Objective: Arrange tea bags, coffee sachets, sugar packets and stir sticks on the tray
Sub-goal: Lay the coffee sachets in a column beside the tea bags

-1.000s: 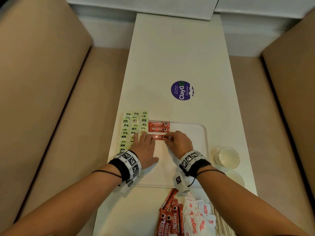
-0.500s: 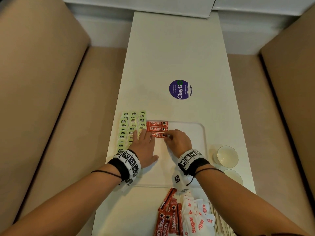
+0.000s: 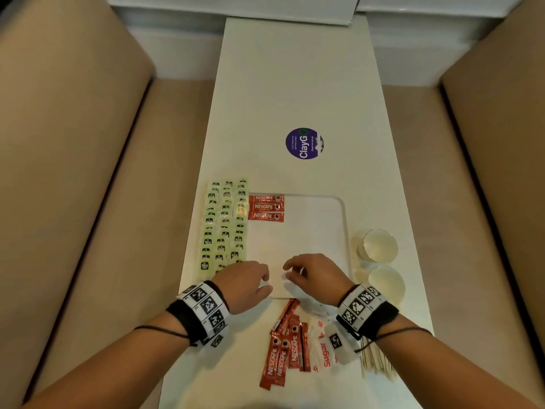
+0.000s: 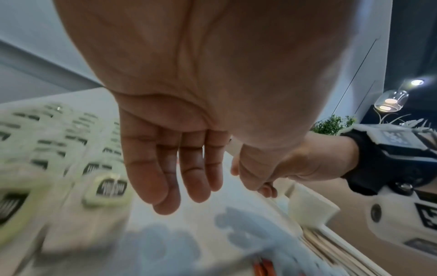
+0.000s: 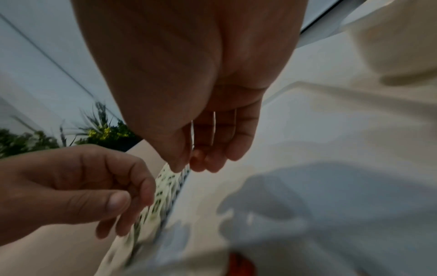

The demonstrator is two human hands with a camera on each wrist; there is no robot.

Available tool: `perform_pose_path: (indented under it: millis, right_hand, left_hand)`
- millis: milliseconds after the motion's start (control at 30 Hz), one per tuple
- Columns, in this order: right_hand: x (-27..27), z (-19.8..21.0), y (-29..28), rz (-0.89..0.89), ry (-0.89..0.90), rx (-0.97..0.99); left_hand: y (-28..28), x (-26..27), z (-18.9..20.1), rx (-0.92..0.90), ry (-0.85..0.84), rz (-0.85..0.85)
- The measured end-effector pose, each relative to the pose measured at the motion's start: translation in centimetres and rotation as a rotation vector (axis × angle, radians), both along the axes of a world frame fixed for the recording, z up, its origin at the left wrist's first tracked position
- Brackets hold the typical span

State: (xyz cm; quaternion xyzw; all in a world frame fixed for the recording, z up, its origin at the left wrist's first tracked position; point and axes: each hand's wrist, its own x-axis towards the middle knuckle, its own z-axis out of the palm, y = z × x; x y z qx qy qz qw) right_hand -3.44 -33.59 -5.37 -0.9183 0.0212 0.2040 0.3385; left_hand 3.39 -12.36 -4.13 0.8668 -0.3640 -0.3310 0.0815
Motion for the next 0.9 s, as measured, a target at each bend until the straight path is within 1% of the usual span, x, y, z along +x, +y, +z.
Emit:
perform_pose_path:
  millis: [133,267,333,433,700,800,900]
  right_hand:
    - [-3.9,-0.5,0.2,0.11,0.087,-0.092]
    - [-6.5,-1.3,0.9,0.159,0.207,-0.255]
    - [-7.1,-1.5,1.5,0.184,0.234,-0.318]
    - [-7.6,-1.5,2.3,0.169,0.233,-0.359]
    - [-7.6,-2.3,3.3,0.067,0.207,-0.361]
    - [-7.8,-2.6,3.1,0.063,0.195,-0.332]
    - [-7.9,-2.6,2.8,0.047,0.21,-0.261]
  left_hand:
    - [0.3,-3.7,-1.1,0.112,0.05,-0.048]
    - [0.3,-6.5,-1.7,0.241,0.096,-0.092]
    - [0.3,-7.6,-2.2,0.266,0.106,-0.069]
    - [0.0,-8.6,-2.8,0.284,0.107,-0.017]
    - [0.2,-9.7,-3.9,0.226,0.062,0.117]
    - [0.4,-9.8,-3.7,0.199,0.088,0.195]
    - [0.8,-9.7,-3.6,0.153,0.132,0.267]
